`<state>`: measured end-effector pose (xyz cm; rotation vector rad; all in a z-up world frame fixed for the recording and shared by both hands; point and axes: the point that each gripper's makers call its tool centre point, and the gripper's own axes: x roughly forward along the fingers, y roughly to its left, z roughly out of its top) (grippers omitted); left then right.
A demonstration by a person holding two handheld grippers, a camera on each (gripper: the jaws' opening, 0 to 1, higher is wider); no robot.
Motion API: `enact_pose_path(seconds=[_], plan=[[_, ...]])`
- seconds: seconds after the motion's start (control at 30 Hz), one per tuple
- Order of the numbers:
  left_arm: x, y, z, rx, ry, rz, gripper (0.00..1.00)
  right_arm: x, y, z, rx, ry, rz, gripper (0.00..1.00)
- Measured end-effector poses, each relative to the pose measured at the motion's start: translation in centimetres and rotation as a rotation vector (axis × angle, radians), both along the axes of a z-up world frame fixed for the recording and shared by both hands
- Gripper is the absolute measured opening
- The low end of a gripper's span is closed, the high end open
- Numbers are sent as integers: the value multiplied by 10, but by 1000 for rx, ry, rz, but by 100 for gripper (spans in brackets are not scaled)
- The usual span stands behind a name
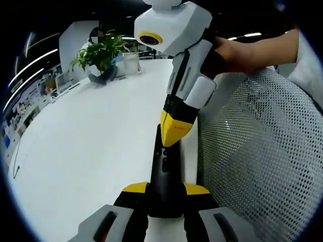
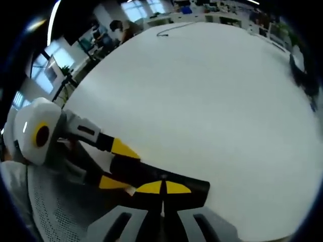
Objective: Press the specified remote control buttons in sequence, fully releasing each button before pressing the next.
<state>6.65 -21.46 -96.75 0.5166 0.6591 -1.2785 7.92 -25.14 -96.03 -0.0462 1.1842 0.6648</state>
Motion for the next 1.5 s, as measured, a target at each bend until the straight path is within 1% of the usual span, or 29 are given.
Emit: enact_pose_path(seconds=[0.07,0.13,0.33,0.43,0.5,0.57,0.67,0.8,0.93,1.03,1.17,1.5], plan=[[0,0,0,0,0,0,24,0,-1,0,0,-2,1,0],[0,0,0,1,0,1,24,1,-2,0,16,9,-13,0],[0,0,0,-2,1,4,24,3,-2,1,61,69,-103,0],[0,0,0,-2,0,7,24,1,-4,3,79,98,-126,0],[0,0,0,-2,0,7,24,3,-5,6,97,96,-152,0],[0,0,0,-1,1,9,24,2,-7,10,119,113,-180,0],[0,0,0,-1,0,9,24,-1,-10,9,127,149,-211,0],[0,0,0,-1,-1,9,24,-2,-13,10,127,163,-230,0],[0,0,0,0,-1,9,24,-5,-14,9,119,176,-235,0],[0,0,0,1,-1,8,24,-6,-16,7,96,177,-232,0],[0,0,0,2,-1,7,24,-6,-15,6,94,178,-224,0],[0,0,0,4,0,8,24,-8,-15,1,56,184,-198,0]])
